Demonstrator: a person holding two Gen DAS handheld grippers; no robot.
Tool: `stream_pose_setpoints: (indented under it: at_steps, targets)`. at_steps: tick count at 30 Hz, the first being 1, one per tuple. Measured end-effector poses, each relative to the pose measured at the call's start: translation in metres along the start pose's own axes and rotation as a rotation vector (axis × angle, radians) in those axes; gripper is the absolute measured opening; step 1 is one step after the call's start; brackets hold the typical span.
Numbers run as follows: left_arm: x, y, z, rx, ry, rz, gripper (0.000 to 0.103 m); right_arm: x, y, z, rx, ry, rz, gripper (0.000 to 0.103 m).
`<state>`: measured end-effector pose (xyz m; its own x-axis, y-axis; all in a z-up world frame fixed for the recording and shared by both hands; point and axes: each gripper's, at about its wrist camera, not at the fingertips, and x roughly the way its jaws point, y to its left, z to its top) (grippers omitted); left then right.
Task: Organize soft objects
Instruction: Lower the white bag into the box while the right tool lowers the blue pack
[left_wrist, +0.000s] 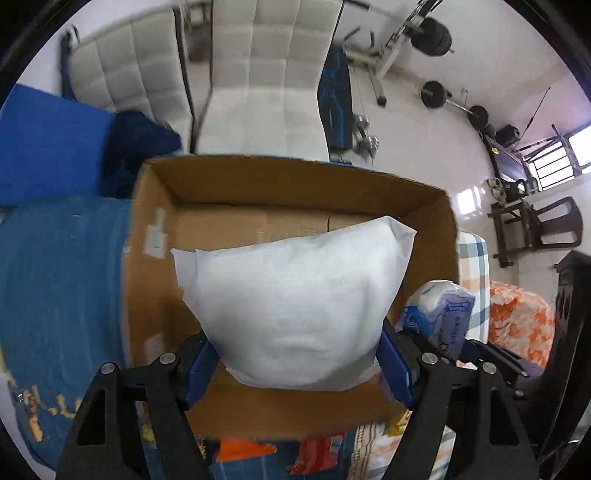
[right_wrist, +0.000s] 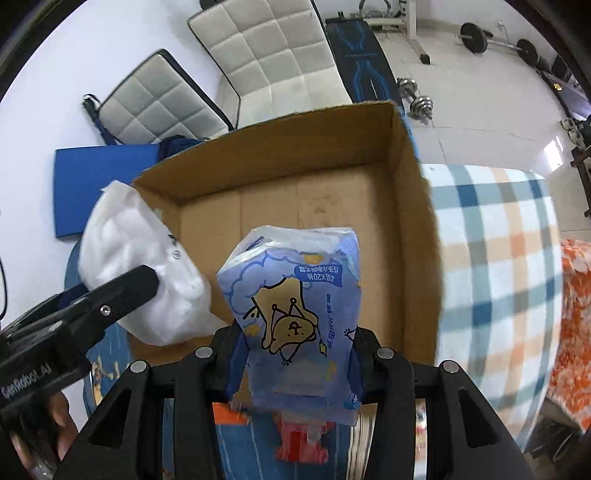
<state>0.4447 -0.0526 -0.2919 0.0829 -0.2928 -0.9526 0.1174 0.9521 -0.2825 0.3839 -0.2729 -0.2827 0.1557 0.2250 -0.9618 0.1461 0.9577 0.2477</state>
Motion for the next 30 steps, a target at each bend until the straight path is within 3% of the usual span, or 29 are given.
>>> stream_pose_setpoints:
  at_steps: [8, 14, 20, 24, 30]
  targets:
    - [0.066, 0.011, 0.045, 0.033, 0.170, -0.032, 0.075, 0.074, 0.002, 0.057, -0.029, 0.035, -0.058, 0.047]
    - [0.092, 0.001, 0.060, 0.100, 0.237, -0.022, 0.073, 0.111, 0.003, 0.079, -0.044, 0.050, -0.117, 0.047]
    - [0.097, -0.001, 0.067, 0.123, 0.253, -0.040, 0.075, 0.134, -0.004, 0.090, -0.013, 0.068, -0.104, 0.050]
    - [0.090, 0.004, 0.068, 0.061, 0.260, -0.071, 0.075, 0.145, -0.009, 0.095, 0.007, 0.071, -0.077, 0.056]
    - [0.085, -0.003, 0.075, 0.086, 0.215, 0.035, 0.075, 0.150, -0.004, 0.098, -0.007, 0.083, -0.061, 0.070]
